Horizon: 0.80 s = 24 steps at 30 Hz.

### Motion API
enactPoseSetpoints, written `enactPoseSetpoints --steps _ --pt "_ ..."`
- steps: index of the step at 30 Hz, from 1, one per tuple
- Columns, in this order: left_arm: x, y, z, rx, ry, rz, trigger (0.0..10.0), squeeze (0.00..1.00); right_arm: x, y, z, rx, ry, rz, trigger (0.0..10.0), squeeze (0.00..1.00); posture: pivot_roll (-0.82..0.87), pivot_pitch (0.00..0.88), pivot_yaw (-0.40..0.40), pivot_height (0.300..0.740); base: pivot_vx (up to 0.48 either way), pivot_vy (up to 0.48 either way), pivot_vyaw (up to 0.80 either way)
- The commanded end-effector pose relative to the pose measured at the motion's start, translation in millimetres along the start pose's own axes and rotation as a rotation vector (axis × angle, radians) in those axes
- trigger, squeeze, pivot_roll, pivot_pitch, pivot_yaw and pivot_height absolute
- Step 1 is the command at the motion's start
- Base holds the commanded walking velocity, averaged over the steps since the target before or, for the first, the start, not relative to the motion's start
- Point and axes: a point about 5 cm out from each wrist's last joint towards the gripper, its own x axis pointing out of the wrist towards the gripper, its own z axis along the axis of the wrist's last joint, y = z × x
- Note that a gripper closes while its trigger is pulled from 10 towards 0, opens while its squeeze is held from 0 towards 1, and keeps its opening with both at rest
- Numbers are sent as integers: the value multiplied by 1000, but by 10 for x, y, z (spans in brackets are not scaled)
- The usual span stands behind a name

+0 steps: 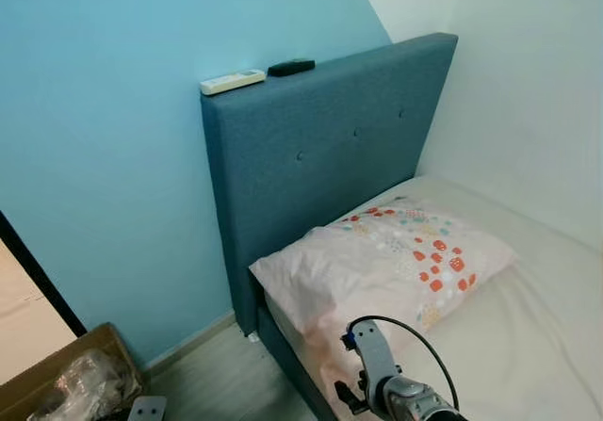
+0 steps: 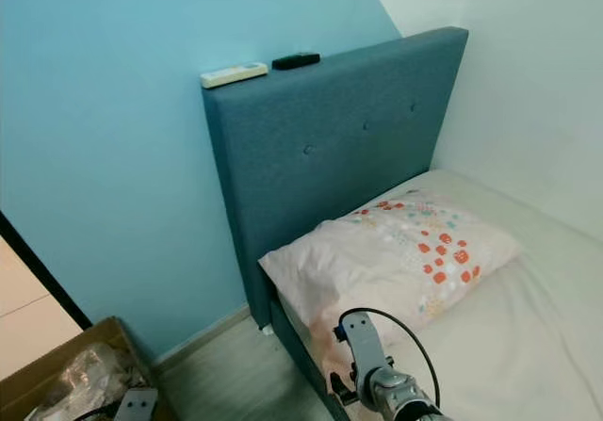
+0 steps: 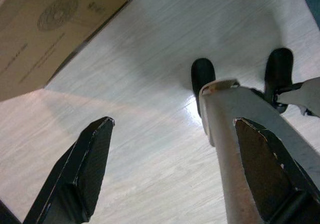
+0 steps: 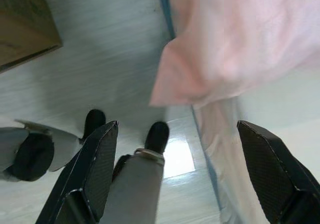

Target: Clean up the room

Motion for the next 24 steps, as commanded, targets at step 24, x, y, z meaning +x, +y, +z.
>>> enactPoseSetpoints --steps 24 --pt "-7 -48 -81 19 12 -12 10000 0 0 -11 7 -1 9 -12 10000 0 -110 0 -30 740 -327 0 -108"
